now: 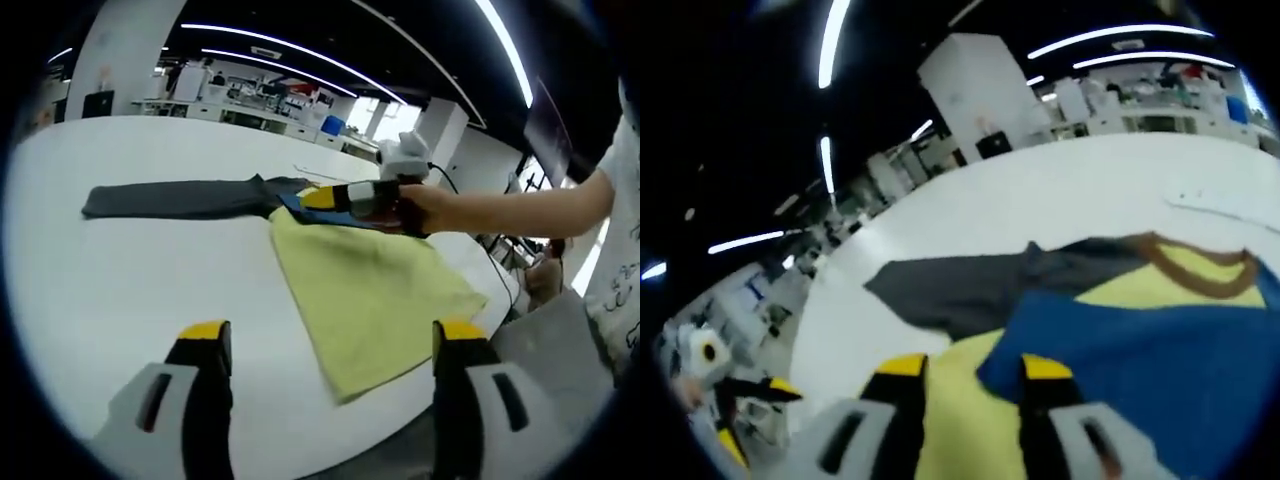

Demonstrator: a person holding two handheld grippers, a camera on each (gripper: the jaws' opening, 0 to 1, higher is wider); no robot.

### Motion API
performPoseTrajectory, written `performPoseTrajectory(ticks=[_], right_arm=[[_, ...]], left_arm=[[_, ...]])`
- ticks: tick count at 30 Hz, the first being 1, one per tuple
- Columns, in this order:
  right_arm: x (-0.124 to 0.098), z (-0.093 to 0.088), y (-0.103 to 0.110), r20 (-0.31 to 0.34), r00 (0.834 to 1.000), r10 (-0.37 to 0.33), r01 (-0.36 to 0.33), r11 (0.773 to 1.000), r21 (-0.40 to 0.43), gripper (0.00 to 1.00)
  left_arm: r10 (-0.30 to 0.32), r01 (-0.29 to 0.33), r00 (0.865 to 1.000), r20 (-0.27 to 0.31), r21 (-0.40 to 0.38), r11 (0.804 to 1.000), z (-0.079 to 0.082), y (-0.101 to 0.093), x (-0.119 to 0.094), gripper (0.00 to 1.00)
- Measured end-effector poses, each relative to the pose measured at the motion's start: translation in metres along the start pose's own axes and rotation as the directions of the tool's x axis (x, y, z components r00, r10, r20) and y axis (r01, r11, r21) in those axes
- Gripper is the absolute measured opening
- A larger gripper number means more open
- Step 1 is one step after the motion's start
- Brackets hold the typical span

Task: Fold the garment on the visible template until the final outline fits inside the template.

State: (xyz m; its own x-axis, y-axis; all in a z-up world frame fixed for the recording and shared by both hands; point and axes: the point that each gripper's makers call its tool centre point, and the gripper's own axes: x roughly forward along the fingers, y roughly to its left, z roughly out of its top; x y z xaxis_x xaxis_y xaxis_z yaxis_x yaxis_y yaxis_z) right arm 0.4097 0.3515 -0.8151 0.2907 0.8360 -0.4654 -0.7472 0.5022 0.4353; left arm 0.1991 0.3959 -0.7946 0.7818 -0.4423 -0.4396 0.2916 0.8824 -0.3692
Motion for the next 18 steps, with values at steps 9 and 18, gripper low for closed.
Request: performPoseTrajectory(ticks=[9, 18], right_arm=[[-0.012, 0.006, -0.011, 0.033, 0.999, -0.022, 0.022, 1.000, 0.002, 0.71], [-0.044, 0.013, -0.033, 0.057, 0.996, -0.061, 0.061, 0.998, 0.003, 0.68]], left_arm=[[-0.005, 0.005, 1.000, 0.001, 0.006, 1.000, 0.002, 0.000, 0.002, 0.80], [-0.016, 0.016, 1.000, 0.000, 0.013, 1.000, 0.003, -0.004, 0.005, 0.80]])
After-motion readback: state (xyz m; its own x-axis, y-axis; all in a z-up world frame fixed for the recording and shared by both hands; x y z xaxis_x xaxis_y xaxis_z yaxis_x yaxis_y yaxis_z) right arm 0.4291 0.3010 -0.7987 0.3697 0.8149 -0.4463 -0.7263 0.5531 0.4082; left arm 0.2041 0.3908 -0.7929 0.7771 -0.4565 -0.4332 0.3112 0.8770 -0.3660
